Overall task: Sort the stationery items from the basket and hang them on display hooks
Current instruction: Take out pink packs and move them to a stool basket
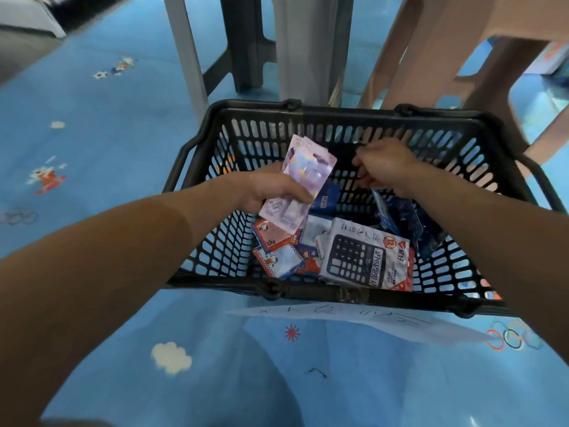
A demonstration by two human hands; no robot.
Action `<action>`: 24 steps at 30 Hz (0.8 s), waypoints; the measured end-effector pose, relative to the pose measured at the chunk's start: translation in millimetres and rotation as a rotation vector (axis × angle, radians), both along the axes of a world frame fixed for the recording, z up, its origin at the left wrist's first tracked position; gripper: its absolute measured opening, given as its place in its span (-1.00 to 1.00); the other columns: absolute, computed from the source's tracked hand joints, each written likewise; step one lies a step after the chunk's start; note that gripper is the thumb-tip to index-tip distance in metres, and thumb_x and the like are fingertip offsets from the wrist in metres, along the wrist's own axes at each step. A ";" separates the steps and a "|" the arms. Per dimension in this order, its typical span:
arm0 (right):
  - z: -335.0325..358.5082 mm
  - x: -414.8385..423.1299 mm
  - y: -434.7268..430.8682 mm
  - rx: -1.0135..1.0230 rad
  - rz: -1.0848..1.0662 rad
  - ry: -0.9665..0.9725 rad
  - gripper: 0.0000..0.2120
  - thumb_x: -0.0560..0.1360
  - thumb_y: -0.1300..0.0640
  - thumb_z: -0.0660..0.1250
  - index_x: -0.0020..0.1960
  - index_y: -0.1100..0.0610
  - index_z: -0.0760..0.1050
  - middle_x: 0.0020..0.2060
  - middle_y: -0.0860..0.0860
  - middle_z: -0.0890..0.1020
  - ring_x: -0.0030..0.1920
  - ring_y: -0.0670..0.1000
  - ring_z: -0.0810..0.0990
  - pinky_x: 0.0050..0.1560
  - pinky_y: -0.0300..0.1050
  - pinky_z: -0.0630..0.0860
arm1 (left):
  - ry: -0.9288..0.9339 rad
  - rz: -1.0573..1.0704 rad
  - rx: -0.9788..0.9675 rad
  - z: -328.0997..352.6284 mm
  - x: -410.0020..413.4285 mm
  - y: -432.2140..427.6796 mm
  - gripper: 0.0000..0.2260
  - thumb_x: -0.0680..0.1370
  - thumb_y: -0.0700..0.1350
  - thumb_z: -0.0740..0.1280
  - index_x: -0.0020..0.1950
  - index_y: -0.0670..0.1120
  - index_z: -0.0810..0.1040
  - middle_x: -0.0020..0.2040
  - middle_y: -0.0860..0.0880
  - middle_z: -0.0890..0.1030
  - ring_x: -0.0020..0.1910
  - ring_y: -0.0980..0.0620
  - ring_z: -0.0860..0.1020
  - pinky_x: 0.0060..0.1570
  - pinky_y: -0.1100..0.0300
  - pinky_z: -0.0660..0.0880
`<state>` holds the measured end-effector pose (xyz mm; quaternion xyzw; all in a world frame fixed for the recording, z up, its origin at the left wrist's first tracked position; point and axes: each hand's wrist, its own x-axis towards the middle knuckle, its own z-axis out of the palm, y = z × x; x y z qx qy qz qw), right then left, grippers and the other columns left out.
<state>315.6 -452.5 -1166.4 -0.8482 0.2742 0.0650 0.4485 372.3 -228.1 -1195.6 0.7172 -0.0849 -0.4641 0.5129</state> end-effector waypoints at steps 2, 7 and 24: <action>-5.3 -8.6 -21.8 -0.321 0.182 0.065 -0.75 0.59 0.24 0.22 0.15 0.25 0.63 0.12 0.22 0.66 0.01 0.15 0.66 0.04 0.05 0.64 | -0.068 -0.112 0.147 -5.0 -2.0 8.1 -0.70 0.47 -0.34 0.52 0.14 -0.13 0.58 0.03 -0.15 0.75 0.03 -0.17 0.73 0.04 -0.08 0.67; -31.9 -37.0 -34.0 -0.681 0.741 0.553 -0.52 0.66 0.18 0.15 0.54 -0.11 0.37 0.57 0.03 0.33 0.44 0.12 0.42 0.37 -0.05 0.47 | -0.176 -0.152 0.259 -10.9 -3.6 11.2 -0.59 0.40 -0.34 0.57 0.15 -0.05 0.57 -0.05 -0.01 0.76 -0.02 -0.02 0.73 -0.16 0.16 0.67; -17.3 -63.5 -84.1 -0.693 0.420 0.286 -0.82 0.52 0.29 0.31 -0.07 0.00 0.50 -0.07 0.06 0.64 -0.21 -0.01 0.63 -0.19 -0.12 0.48 | -0.143 0.020 0.143 0.8 -6.3 7.1 -0.68 0.41 -0.38 0.56 0.08 -0.12 0.62 -0.03 -0.10 0.76 -0.07 -0.10 0.75 -0.12 -0.05 0.69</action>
